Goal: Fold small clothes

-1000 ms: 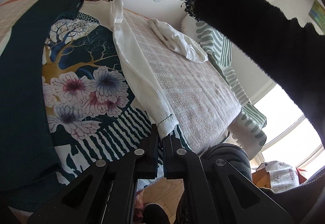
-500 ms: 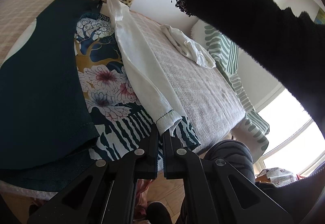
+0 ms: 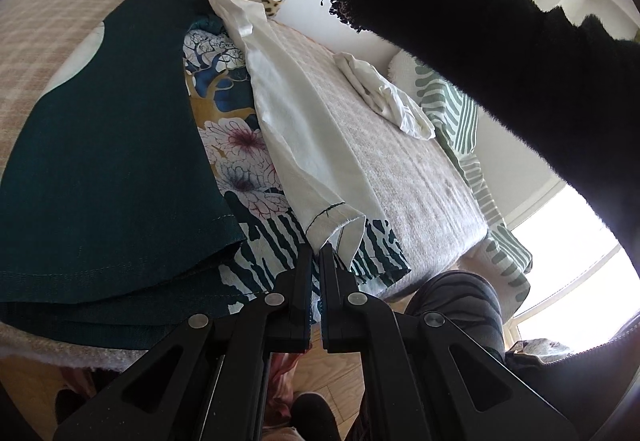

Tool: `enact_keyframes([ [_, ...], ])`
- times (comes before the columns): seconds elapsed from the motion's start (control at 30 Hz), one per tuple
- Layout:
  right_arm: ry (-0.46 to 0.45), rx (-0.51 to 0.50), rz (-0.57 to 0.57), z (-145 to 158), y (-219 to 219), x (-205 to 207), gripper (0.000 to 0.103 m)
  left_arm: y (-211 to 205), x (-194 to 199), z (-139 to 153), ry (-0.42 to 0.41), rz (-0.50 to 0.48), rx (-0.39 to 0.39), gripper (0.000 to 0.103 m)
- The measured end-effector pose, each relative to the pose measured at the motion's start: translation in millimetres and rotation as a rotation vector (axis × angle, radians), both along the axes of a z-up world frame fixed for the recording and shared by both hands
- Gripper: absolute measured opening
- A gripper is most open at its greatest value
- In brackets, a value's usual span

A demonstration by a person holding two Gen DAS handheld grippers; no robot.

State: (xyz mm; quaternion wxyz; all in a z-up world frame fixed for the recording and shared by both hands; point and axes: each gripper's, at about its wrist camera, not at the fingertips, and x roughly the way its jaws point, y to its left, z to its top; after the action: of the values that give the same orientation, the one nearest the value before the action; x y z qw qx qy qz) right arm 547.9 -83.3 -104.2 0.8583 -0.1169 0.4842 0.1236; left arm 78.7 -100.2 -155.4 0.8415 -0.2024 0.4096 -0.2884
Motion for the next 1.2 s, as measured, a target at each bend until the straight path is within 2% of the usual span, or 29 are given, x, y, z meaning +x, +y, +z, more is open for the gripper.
enact_keyframes([
  [0.17,-0.001,0.008,0.007,-1,9,-2,0.003,0,-4,2,-0.009,0.001,0.007,0.002],
  [0.27,0.044,0.066,0.037,-4,11,1,0.004,3,-5,0,0.000,0.011,0.004,0.002],
  [0.3,0.037,0.071,0.051,-2,12,-1,0.008,5,-5,0,0.004,0.014,-0.002,0.001],
  [0.37,0.036,0.087,0.081,4,14,-7,0.040,8,-5,-1,0.014,0.018,-0.011,0.002],
  [0.4,0.028,0.096,0.095,9,14,-12,0.064,7,-5,-1,0.017,0.017,-0.012,0.001],
  [0.43,-0.001,0.107,0.107,17,12,-19,0.066,8,-5,-1,0.023,0.015,-0.012,0.001],
  [0.63,-0.048,0.178,0.159,64,-18,-76,0.066,13,-14,4,0.009,0.005,0.001,0.002],
  [0.77,-0.046,0.255,0.164,74,-64,-140,0.066,24,-17,11,0.004,0.001,0.023,0.002],
  [0.87,-0.036,0.276,0.145,66,-103,-195,0.066,39,-17,22,-0.013,0.022,0.043,0.013],
  [1.0,-0.031,0.263,0.111,48,-145,-269,0.066,62,-13,40,-0.055,0.050,0.083,0.016],
  [1.1,-0.031,0.246,0.096,30,-161,-317,0.066,80,-2,52,-0.061,0.071,0.112,0.037],
  [1.2,-0.002,0.271,0.096,10,-168,-356,0.066,94,12,66,-0.077,0.086,0.148,0.037],
])
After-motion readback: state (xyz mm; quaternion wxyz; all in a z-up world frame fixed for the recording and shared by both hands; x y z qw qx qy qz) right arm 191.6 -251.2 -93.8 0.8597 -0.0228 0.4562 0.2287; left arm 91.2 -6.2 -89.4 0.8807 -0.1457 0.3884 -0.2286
